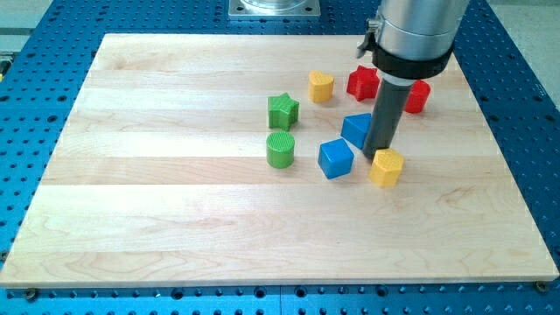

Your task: Move the cube left to the green circle

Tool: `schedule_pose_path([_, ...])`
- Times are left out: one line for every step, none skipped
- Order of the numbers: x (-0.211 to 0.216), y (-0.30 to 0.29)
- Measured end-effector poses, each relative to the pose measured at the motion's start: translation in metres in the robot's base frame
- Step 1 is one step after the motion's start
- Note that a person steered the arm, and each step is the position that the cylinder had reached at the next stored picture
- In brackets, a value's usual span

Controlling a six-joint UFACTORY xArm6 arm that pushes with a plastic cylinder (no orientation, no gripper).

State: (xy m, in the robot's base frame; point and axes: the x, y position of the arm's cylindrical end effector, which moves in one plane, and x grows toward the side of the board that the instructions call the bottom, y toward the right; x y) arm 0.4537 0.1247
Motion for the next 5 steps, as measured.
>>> schedule_pose_path([0.000,-0.015])
schedule_pose_path([0.000,-0.025])
schedule_pose_path([-0.001,-0.031])
schedule_pose_path([-0.005,-0.032])
schedule_pose_path([-0.012,-0.026])
